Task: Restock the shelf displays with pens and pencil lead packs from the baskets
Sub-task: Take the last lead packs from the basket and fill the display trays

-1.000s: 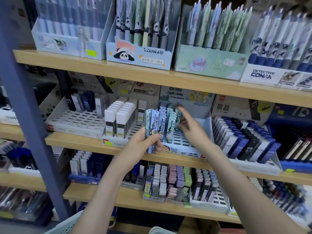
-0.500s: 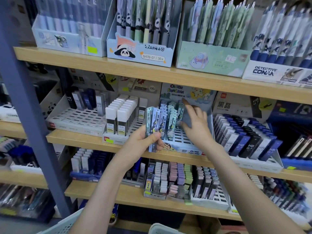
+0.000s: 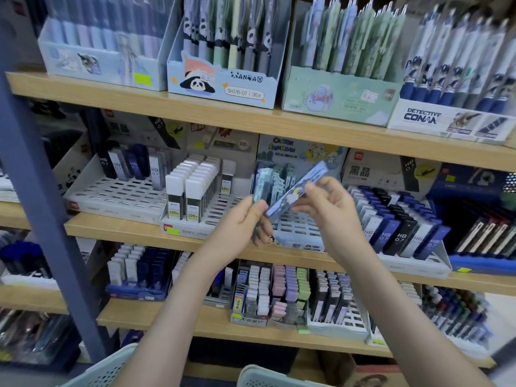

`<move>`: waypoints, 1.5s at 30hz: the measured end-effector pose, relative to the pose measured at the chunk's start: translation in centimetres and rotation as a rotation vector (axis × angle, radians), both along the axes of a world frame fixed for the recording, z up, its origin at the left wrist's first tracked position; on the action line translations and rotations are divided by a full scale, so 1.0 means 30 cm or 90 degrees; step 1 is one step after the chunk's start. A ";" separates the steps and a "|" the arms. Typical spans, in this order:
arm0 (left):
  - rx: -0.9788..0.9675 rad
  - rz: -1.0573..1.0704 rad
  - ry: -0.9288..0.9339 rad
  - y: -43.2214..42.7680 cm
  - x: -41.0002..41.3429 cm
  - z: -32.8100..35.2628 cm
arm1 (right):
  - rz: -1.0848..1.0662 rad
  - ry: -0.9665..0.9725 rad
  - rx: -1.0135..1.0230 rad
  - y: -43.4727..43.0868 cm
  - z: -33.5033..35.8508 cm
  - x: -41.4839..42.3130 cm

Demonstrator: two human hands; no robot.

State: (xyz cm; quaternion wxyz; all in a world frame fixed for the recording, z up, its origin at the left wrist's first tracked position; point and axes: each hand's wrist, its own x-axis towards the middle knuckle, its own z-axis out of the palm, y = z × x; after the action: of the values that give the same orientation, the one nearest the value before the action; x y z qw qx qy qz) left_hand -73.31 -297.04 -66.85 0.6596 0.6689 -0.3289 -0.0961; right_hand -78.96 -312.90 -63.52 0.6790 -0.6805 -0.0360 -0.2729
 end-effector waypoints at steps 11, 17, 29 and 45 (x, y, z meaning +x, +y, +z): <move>-0.135 0.254 -0.057 -0.024 0.073 -0.036 | -0.213 0.102 -0.232 -0.117 -0.066 0.125; -0.170 0.161 -0.013 -0.037 0.047 -0.027 | -0.180 0.106 -0.305 -0.118 -0.052 0.147; -0.171 0.168 -0.007 -0.039 0.043 -0.029 | -0.184 0.117 -0.518 -0.098 -0.037 0.175; -0.175 0.153 0.001 -0.030 0.058 -0.055 | -0.148 0.149 -0.500 -0.099 -0.097 0.179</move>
State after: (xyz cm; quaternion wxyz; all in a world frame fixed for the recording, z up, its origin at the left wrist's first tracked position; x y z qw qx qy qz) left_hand -71.58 -297.95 -68.50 0.7519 0.6067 -0.2564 0.0290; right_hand -73.58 -315.86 -66.43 0.3323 -0.9136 0.0169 -0.2338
